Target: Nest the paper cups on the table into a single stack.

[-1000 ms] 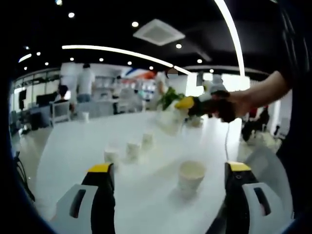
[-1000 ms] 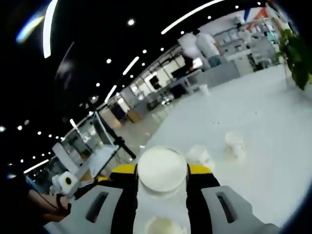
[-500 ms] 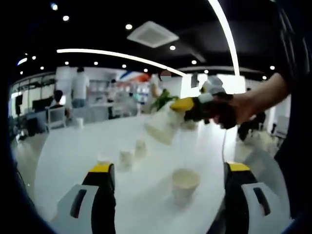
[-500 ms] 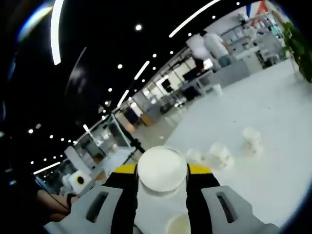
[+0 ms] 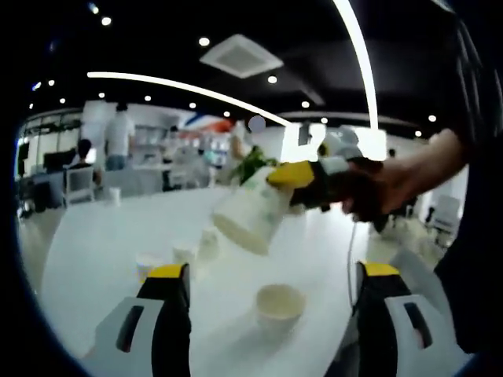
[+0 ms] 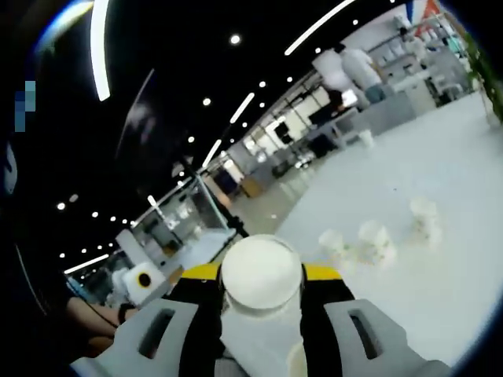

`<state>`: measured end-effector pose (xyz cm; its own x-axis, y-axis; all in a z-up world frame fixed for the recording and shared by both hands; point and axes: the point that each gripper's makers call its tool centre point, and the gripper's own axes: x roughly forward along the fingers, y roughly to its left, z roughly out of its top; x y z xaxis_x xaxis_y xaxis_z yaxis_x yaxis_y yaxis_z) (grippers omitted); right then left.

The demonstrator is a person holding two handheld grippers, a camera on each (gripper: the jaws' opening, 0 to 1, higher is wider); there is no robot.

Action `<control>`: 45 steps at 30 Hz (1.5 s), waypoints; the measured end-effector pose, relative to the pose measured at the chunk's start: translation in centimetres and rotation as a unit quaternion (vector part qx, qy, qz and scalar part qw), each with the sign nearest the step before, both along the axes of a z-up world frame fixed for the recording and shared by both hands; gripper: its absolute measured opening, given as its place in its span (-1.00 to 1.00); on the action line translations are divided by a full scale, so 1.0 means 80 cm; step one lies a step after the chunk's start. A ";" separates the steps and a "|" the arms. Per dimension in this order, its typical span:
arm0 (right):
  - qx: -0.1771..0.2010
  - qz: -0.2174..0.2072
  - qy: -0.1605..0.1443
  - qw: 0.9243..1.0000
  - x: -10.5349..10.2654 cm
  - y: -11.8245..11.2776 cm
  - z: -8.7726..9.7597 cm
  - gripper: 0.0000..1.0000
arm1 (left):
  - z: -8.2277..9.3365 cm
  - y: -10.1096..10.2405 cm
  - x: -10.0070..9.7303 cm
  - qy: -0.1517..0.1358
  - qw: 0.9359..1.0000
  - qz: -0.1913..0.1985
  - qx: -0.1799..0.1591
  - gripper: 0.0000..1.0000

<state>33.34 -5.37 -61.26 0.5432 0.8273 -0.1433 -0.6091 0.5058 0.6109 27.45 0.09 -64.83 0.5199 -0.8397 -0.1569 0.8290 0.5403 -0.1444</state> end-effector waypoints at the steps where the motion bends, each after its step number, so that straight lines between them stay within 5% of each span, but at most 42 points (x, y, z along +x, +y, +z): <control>1: 0.000 0.001 0.000 1.000 -0.001 0.001 0.000 -0.30 | -0.001 -0.004 -0.001 0.006 1.000 -0.006 -0.002 0.66; 17: 0.004 0.040 -0.013 0.999 -0.019 0.020 0.007 -0.30 | 0.001 -0.021 -0.004 0.024 0.999 -0.029 -0.010 0.51; 34: -0.011 0.071 -0.017 0.997 -0.029 0.023 -0.004 -0.30 | 0.017 -0.012 0.000 0.072 0.994 -0.022 -0.083 -0.20; 45: -0.010 0.075 -0.011 0.997 -0.032 0.019 -0.012 -0.30 | 0.020 0.001 0.006 0.076 0.991 -0.001 -0.109 -0.55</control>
<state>30.78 -3.82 -62.19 0.4177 0.8960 -0.1504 -0.6919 0.4210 0.5865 27.91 0.16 -63.23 0.5017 -0.8637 -0.0476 0.7899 0.4798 -0.3819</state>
